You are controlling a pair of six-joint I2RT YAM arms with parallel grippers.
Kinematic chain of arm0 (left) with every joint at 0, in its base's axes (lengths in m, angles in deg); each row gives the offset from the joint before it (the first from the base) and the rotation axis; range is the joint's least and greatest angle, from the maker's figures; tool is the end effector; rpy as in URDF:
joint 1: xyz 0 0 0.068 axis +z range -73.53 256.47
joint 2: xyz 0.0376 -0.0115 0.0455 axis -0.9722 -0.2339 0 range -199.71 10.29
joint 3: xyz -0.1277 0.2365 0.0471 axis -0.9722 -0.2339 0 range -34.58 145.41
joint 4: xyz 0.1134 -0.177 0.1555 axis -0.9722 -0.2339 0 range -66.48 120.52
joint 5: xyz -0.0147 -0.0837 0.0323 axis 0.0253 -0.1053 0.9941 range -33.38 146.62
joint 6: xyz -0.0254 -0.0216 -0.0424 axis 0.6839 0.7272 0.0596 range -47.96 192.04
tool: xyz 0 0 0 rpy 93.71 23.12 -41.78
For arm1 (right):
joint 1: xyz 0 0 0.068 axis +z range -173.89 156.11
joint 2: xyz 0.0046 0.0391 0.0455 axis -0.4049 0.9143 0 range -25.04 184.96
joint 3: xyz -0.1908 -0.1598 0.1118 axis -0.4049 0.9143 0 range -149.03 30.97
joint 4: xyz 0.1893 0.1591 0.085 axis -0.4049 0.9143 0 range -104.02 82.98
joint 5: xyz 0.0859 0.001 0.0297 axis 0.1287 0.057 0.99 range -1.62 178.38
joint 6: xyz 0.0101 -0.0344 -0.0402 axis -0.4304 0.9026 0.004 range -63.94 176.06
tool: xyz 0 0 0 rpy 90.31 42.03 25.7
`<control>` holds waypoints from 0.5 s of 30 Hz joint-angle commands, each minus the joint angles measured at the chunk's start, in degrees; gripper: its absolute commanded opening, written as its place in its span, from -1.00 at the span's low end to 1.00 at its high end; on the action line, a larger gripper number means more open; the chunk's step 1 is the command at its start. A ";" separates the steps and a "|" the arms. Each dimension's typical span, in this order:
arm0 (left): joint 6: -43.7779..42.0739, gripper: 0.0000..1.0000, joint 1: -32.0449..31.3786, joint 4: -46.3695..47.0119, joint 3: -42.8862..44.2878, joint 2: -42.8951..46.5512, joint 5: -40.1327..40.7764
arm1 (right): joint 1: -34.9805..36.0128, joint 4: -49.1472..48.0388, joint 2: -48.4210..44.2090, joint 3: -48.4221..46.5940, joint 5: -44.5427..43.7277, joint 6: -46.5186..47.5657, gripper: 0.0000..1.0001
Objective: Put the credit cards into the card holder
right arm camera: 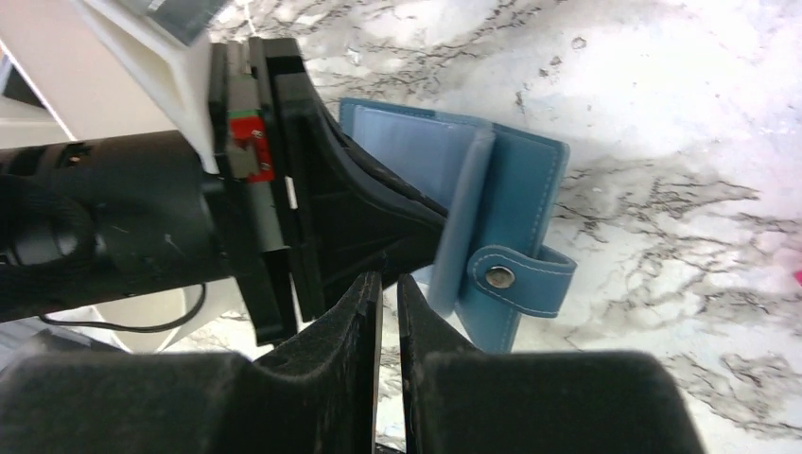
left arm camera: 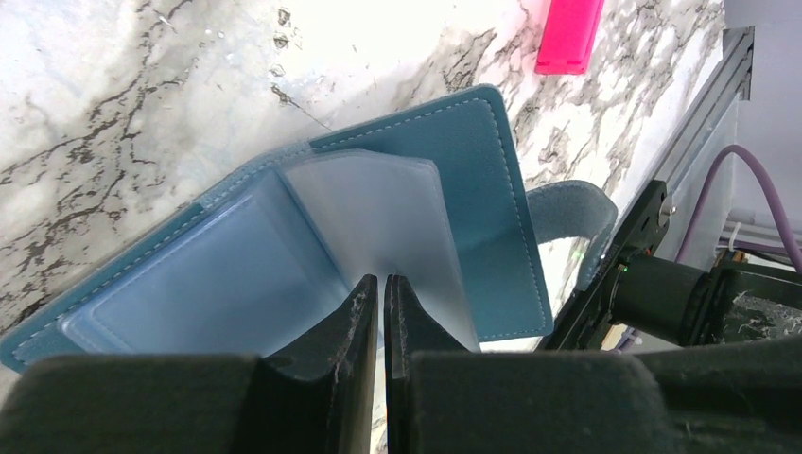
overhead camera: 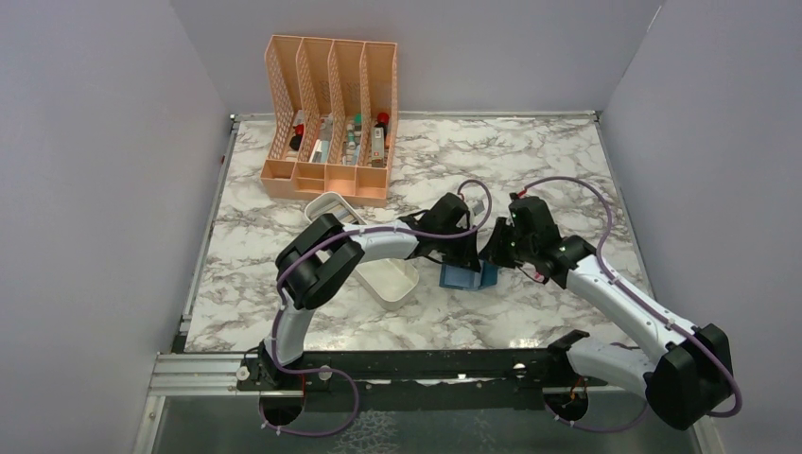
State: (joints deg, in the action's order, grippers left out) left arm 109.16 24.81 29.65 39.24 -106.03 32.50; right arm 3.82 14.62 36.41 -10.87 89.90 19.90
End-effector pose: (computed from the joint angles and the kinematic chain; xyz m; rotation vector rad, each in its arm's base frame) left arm 0.2588 -0.3507 0.1559 0.5645 2.5400 -1.1768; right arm 0.1924 0.1021 0.2381 0.1706 2.4794 0.5293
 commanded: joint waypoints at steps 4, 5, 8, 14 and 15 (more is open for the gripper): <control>0.34 -0.79 -1.12 1.56 2.21 1.25 -0.90 | 0.42 -5.21 0.97 2.19 4.00 -0.84 -0.73; 0.25 -0.79 -1.14 1.54 2.26 1.21 -0.89 | 0.42 -5.70 1.27 2.82 3.96 -0.91 -0.74; 0.02 -0.79 -1.16 1.52 2.13 1.08 -0.72 | 0.42 -5.92 2.24 4.02 3.28 -1.81 -0.80; -1.65 -0.79 -1.14 -3.06 2.15 1.56 4.44 | 0.42 -3.94 3.19 6.40 -4.47 -4.75 -0.96; -2.08 -0.79 -1.08 -5.15 2.22 1.72 7.26 | 0.42 -4.43 3.28 7.27 -5.79 -5.05 -0.98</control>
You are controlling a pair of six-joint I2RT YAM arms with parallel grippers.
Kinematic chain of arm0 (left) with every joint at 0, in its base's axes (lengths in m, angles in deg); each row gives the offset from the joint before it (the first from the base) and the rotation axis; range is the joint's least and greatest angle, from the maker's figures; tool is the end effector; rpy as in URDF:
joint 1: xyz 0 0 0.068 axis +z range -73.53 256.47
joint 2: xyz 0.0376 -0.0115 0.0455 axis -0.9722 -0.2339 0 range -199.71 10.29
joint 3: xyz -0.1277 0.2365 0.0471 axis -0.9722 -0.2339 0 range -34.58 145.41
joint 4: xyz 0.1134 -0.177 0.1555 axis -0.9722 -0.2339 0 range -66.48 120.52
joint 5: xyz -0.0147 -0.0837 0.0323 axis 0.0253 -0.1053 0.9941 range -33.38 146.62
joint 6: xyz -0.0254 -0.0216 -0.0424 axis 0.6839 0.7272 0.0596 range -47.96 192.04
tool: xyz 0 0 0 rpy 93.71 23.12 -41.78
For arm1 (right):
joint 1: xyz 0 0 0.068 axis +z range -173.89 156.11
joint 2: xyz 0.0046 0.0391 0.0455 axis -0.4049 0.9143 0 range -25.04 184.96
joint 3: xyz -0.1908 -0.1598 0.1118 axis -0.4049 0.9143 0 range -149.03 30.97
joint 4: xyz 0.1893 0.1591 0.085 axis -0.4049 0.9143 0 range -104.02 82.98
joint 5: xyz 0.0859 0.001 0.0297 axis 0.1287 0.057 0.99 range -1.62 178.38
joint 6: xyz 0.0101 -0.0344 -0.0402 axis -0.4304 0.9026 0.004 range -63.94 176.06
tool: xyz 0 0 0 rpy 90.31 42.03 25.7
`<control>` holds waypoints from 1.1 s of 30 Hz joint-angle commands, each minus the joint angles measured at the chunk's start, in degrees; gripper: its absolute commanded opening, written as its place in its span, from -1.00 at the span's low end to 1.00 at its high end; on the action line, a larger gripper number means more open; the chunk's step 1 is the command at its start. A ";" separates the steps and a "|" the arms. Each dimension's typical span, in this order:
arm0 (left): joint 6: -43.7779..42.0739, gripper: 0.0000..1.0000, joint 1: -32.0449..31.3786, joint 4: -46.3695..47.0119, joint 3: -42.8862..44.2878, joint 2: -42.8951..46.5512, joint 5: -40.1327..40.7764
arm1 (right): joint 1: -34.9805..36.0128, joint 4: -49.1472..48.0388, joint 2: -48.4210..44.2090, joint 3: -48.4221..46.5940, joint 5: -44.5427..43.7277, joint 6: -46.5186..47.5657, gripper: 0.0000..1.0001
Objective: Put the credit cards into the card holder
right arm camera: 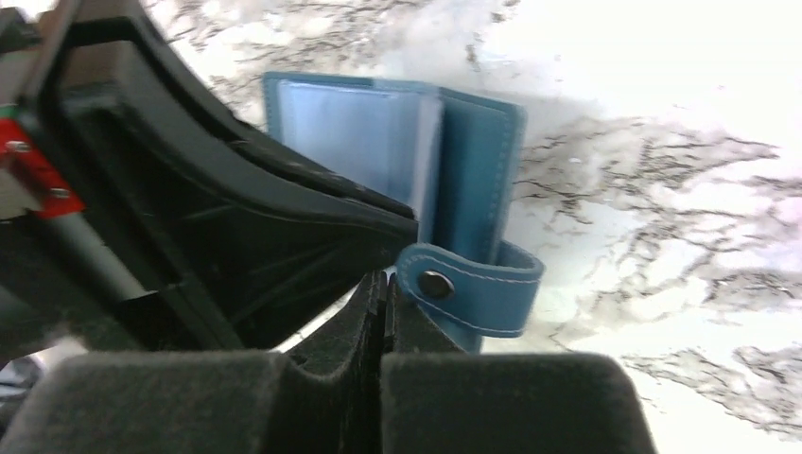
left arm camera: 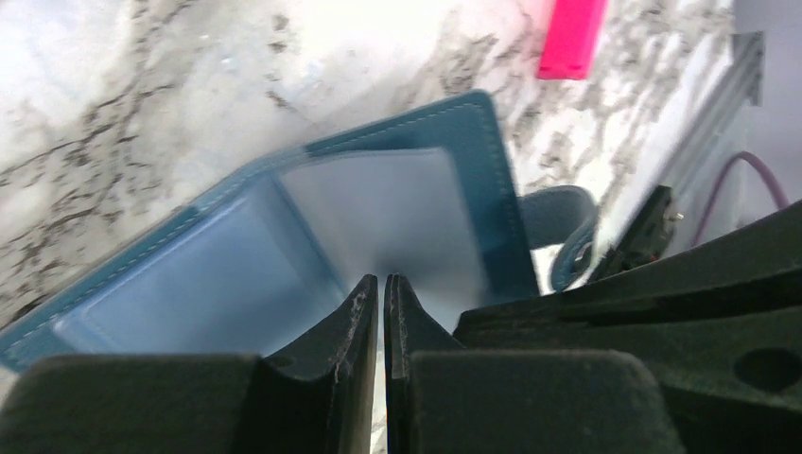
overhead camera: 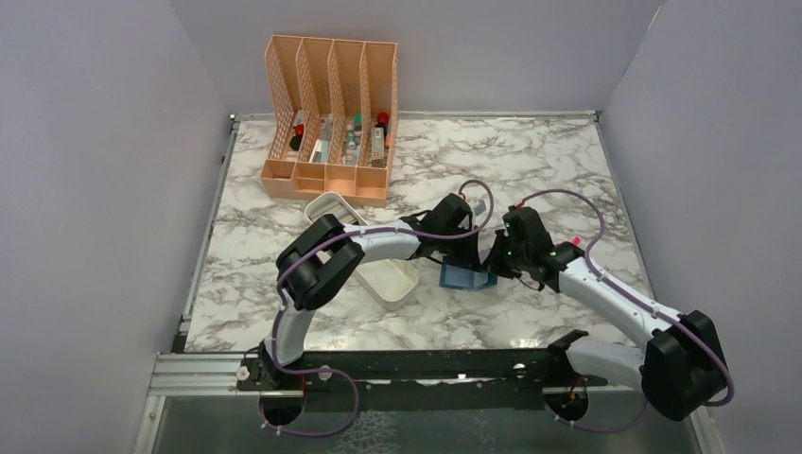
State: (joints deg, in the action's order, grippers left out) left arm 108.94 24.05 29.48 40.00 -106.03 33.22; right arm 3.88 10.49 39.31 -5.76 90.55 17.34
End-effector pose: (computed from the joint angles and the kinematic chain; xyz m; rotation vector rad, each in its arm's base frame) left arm 0.2559 -0.3558 0.1595 0.5797 2.5249 -1.1727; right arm 0.1923 0.1027 0.2047 0.2277 2.5496 0.5219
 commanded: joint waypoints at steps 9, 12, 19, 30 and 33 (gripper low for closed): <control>-3.06 -0.82 0.74 -8.10 0.02 1.44 14.24 | 0.35 -6.09 7.30 7.12 -11.79 -5.30 -0.98; -3.04 -0.82 0.89 -8.15 -1.26 1.23 15.97 | 0.35 -7.90 6.32 8.86 -12.84 -5.53 -0.98; -4.05 -0.79 1.34 -6.78 -2.37 3.11 15.43 | 0.27 -8.59 5.95 6.44 -13.48 -3.58 -0.98; -6.59 -0.73 1.32 -4.49 -1.65 1.80 8.56 | 0.27 -8.28 10.92 -1.47 -13.63 -0.26 -0.98; -6.84 -0.74 1.44 -4.55 -1.64 2.00 9.02 | 0.18 -8.44 13.48 -2.08 -14.04 0.13 -0.98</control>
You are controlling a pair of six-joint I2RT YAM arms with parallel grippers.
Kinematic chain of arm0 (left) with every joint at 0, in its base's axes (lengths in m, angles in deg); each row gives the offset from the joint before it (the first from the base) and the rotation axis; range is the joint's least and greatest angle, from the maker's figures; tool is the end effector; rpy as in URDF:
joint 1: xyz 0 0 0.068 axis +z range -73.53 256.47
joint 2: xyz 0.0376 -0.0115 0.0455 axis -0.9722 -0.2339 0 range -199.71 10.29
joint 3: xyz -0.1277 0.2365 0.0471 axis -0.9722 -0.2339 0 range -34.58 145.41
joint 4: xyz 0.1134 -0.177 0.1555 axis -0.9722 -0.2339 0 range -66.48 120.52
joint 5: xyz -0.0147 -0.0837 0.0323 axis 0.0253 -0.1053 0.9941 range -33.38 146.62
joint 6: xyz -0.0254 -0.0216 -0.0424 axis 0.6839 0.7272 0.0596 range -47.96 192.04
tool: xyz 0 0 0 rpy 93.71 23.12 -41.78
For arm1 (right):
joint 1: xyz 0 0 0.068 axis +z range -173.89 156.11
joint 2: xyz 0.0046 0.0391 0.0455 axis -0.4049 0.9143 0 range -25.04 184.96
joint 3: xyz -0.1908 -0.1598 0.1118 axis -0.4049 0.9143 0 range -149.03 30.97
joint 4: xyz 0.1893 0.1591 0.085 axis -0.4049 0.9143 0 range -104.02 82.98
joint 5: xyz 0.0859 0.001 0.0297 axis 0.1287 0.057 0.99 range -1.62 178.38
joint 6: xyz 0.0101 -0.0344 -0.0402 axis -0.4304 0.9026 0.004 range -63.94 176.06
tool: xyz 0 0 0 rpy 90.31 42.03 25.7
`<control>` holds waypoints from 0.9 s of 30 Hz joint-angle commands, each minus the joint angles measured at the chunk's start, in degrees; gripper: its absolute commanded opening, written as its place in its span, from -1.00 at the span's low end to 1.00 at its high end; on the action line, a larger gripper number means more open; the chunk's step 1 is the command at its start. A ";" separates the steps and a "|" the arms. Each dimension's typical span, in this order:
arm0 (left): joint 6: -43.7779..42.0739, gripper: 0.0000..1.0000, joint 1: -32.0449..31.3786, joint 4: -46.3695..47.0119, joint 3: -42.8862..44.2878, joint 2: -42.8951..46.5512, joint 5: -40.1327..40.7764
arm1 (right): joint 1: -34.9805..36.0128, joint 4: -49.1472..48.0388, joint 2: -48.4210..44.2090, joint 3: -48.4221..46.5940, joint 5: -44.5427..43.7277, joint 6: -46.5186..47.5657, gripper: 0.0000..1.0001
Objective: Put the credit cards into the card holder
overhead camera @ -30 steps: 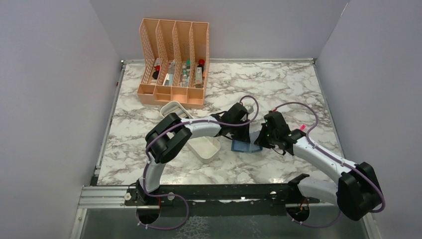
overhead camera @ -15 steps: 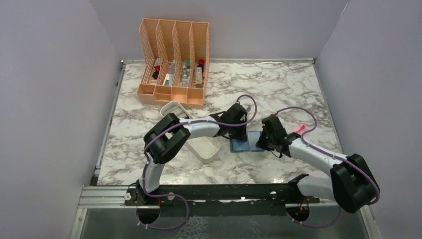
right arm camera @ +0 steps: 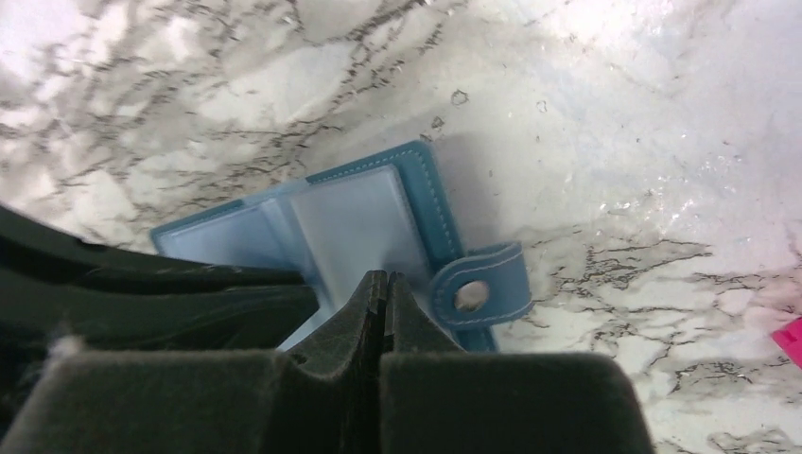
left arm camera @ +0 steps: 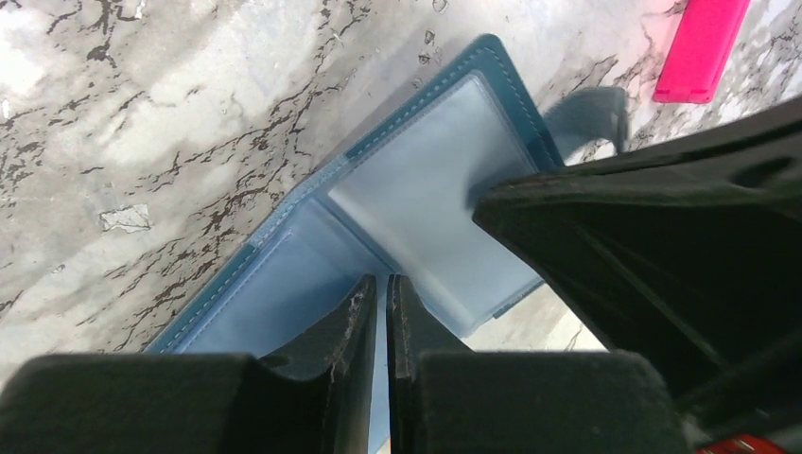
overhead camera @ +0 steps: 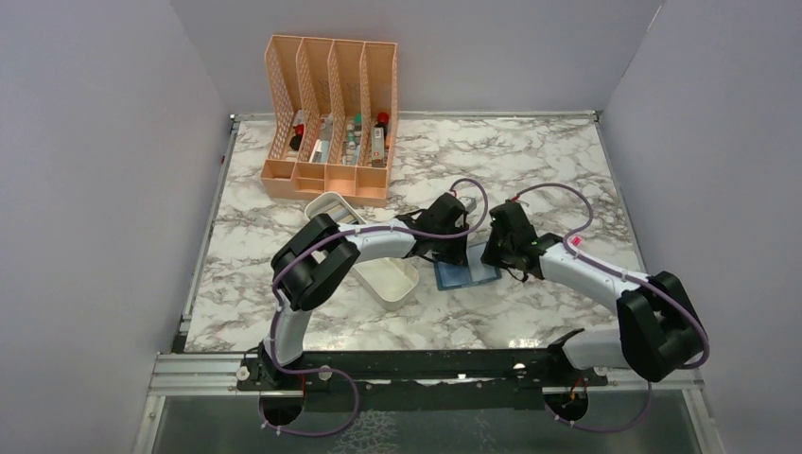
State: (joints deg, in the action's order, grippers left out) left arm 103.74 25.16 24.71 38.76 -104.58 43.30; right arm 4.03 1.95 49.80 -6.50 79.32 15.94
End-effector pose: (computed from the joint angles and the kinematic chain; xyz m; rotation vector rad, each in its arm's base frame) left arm 0.2610 -0.3391 0.1557 0.5568 2.5297 -0.8959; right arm 0.2212 0.1109 0.1798 0.3322 2.4885 0.3003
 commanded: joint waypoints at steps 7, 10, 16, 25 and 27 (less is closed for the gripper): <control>-1.22 -0.74 0.91 -2.88 -1.28 2.03 0.49 | -0.06 0.69 2.55 2.54 -5.33 -0.78 -0.98; -0.33 -0.74 0.95 -3.33 -4.02 3.71 2.49 | -0.06 -0.04 0.63 5.77 -4.84 -2.41 -0.98; -0.88 -0.74 1.70 -3.27 -6.52 4.88 5.61 | -0.06 -2.56 -5.06 13.06 0.62 -6.29 -0.98; -3.96 -0.77 2.76 -2.95 -0.88 -0.31 4.80 | -0.06 -5.31 -8.43 14.56 6.31 -7.98 -0.98; -4.69 -0.77 2.99 -2.90 -0.70 -0.29 5.06 | -0.06 -4.74 -7.33 12.32 5.41 -5.65 -0.98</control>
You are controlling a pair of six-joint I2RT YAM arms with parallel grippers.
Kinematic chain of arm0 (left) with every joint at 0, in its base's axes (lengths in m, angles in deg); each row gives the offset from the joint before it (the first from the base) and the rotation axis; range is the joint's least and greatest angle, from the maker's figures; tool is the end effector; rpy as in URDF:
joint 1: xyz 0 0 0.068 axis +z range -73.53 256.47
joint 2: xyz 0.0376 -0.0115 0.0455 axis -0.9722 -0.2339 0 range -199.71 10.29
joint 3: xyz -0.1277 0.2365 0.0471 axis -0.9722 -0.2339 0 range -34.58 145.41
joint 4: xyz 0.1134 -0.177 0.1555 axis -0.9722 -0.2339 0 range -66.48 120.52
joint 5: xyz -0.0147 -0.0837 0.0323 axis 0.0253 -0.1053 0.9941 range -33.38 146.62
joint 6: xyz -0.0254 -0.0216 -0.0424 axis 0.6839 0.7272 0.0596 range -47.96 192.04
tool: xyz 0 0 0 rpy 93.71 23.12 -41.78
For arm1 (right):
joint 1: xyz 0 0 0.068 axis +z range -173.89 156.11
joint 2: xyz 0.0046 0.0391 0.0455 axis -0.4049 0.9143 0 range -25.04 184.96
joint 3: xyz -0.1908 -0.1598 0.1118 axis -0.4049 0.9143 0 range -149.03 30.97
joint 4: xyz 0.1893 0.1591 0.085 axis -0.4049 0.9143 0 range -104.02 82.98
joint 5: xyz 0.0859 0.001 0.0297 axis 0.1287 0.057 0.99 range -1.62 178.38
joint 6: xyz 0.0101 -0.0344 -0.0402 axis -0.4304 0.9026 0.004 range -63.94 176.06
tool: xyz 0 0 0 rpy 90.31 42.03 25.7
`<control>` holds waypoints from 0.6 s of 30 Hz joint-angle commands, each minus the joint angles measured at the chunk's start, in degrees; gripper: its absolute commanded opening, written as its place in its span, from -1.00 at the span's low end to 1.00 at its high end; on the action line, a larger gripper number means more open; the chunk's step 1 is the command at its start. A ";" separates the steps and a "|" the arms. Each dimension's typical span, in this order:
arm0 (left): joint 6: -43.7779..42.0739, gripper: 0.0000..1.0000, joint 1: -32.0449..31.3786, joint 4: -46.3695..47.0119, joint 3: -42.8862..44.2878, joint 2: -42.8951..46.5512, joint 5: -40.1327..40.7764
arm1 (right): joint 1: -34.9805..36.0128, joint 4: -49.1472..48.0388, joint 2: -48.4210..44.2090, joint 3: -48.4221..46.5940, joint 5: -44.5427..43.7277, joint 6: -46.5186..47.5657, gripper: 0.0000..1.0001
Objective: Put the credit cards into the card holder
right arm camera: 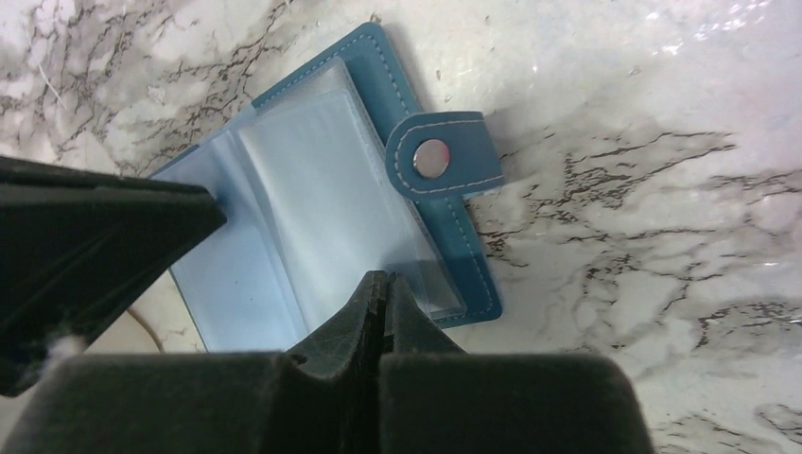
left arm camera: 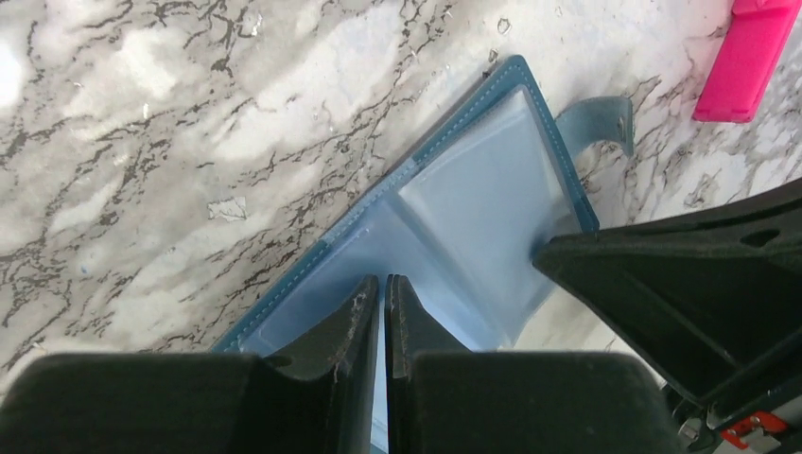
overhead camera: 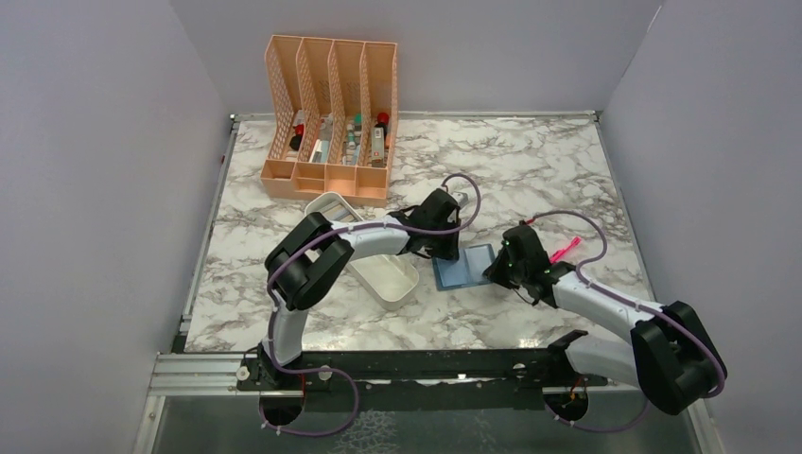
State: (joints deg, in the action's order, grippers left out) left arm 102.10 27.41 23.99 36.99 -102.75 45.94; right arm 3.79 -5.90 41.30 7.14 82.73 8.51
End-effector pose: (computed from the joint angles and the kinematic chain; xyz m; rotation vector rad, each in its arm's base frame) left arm 0.2699 -0.3213 0.1583 0.5152 2.5205 -0.8138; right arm 0.1829 0.0920 0.1495 0.4754 2.4577 0.4486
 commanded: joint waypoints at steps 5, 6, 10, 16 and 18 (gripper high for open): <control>-4.35 -0.77 1.49 -0.58 -0.11 -2.20 2.89 | -0.17 2.91 5.83 -7.20 1.76 5.81 -0.98; -4.39 -0.76 1.55 0.01 -0.65 -2.09 2.98 | -0.22 3.03 6.80 -8.71 1.44 6.26 -0.98; -4.57 -0.77 1.64 1.53 -1.91 -2.03 2.94 | -0.69 3.14 10.29 -12.69 1.51 8.26 -0.98; -4.66 -0.77 1.60 2.20 -1.90 -2.60 2.60 | -2.79 3.27 14.39 -15.32 0.83 10.57 -0.98; -4.26 -0.76 1.62 2.37 -1.84 -2.92 2.00 | -4.07 2.98 15.19 -15.06 0.52 11.42 -0.98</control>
State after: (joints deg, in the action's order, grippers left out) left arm 98.89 28.57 27.07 36.53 -103.21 46.01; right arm 1.81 -3.93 54.85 -7.33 83.62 17.19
